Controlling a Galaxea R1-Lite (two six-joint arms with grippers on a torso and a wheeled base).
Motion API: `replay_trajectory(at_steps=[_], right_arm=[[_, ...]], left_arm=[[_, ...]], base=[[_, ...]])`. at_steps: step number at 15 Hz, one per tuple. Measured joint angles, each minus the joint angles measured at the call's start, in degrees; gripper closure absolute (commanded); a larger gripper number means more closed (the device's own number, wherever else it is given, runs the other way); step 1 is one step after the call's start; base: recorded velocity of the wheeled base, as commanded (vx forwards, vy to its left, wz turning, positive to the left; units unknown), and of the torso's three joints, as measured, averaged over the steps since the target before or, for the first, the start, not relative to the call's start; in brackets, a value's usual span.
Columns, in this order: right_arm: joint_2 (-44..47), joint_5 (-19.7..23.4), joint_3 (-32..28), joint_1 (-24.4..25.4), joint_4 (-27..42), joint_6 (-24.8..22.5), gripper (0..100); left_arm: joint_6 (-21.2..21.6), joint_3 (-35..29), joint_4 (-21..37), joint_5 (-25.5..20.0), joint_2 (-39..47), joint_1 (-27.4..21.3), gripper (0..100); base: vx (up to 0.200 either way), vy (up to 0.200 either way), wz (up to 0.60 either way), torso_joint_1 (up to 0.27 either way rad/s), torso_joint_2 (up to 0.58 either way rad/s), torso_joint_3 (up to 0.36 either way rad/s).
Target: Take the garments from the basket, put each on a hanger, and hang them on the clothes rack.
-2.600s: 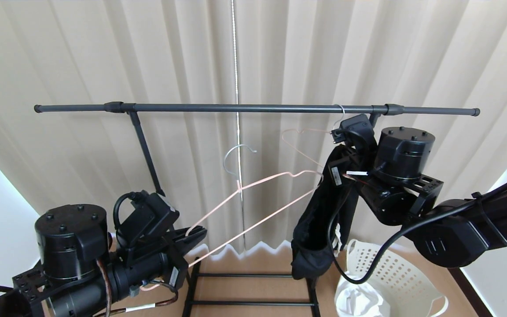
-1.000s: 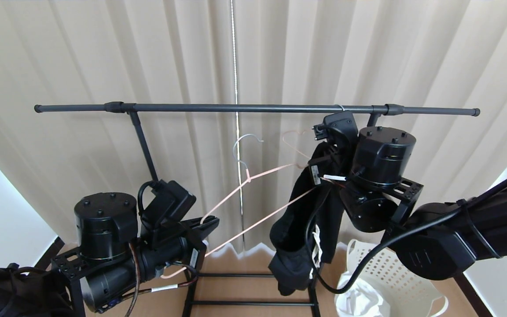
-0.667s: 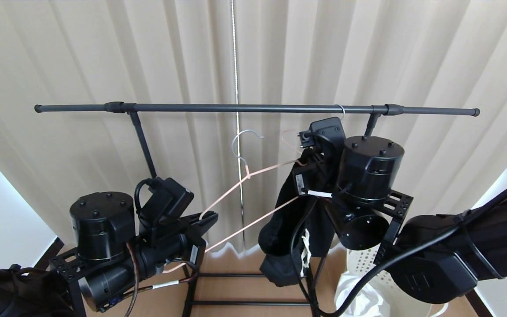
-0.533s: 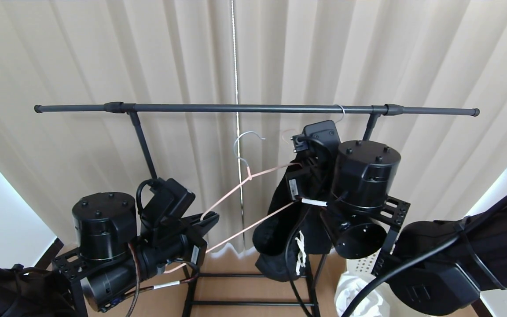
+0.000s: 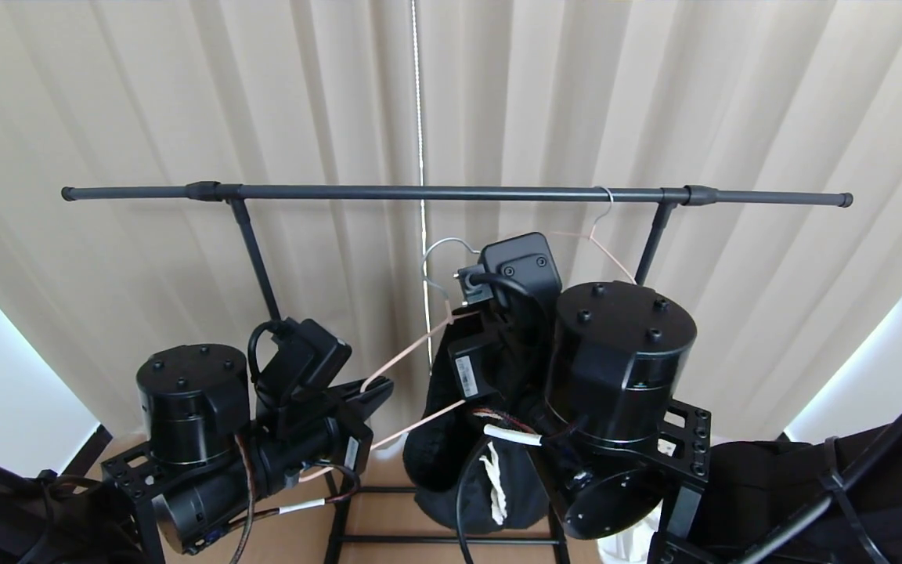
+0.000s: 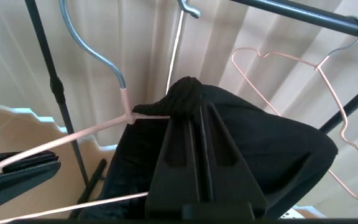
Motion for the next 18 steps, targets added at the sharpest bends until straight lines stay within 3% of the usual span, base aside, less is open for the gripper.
replay_trajectory(at_steps=[1,2,10,18], right_arm=[[0.0,-0.3,0.0,0.1,-0.1,0.1,100],[-0.2,-0.4,0.0,0.1,-0.1,0.6,0],[-4.5,-1.1,0.1,-4.3,0.0,0.7,0],[-4.0,-1.0,0.0,-2.0,-0.2,0.7,0]], left_arm=[[0.0,0.1,-0.7,0.0,0.0,0.0,100],[0.0,0.2,-1.9,0.0,0.0,0.0,100],[0.0,1.4,-4.6,-0.2,0.0,0.2,100],[-1.8,-1.8,-4.5,-0.1,1.4,0.5,100]], base=[[0.0,0.0,0.0,0.0,0.0,0.0],[0.0,0.0,0.0,0.0,0.0,0.0],[0.0,0.0,0.0,0.0,0.0,0.0],[0.0,0.0,0.0,0.0,0.0,0.0]])
